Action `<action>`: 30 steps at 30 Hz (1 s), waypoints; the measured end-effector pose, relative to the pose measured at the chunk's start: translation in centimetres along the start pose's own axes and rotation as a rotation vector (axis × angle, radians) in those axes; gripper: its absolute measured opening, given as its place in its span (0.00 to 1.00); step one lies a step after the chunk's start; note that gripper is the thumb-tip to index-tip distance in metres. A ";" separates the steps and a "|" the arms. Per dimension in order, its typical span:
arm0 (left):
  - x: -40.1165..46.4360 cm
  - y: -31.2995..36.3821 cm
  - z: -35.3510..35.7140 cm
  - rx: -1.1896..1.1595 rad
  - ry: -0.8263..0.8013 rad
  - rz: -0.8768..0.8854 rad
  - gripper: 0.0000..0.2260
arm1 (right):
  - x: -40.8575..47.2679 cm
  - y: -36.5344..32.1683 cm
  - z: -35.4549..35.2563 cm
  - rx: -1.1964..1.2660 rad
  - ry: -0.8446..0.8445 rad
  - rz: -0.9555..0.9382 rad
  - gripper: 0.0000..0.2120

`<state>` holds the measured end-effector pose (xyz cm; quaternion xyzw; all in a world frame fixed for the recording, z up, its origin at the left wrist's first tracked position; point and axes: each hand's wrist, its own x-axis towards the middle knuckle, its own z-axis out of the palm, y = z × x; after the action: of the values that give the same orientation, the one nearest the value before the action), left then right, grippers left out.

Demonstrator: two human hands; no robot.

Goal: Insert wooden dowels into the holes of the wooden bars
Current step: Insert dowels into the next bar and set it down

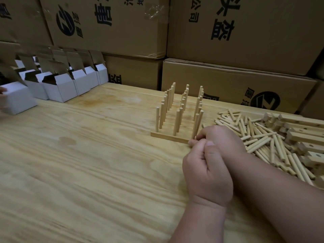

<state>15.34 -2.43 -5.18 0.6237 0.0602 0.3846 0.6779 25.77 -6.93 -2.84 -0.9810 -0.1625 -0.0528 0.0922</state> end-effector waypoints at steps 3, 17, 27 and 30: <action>0.1 -0.2 0.1 -0.025 -0.009 0.014 0.15 | -1.2 1.3 -1.1 0.093 0.052 0.001 0.11; -0.5 -1.3 1.2 0.234 -0.479 -0.190 0.14 | -15.1 9.7 -3.7 0.377 0.396 0.300 0.12; -0.3 -1.4 1.2 0.188 -0.453 -0.264 0.13 | -15.4 17.0 -8.9 0.149 -0.007 0.453 0.09; -0.3 -1.4 1.3 0.178 -0.447 -0.277 0.13 | -15.8 17.9 -9.4 0.054 -0.134 0.504 0.11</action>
<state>16.49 -3.54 -6.31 0.7360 0.0272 0.1342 0.6630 16.05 -30.34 1.27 -0.9890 0.0801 0.0411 0.1177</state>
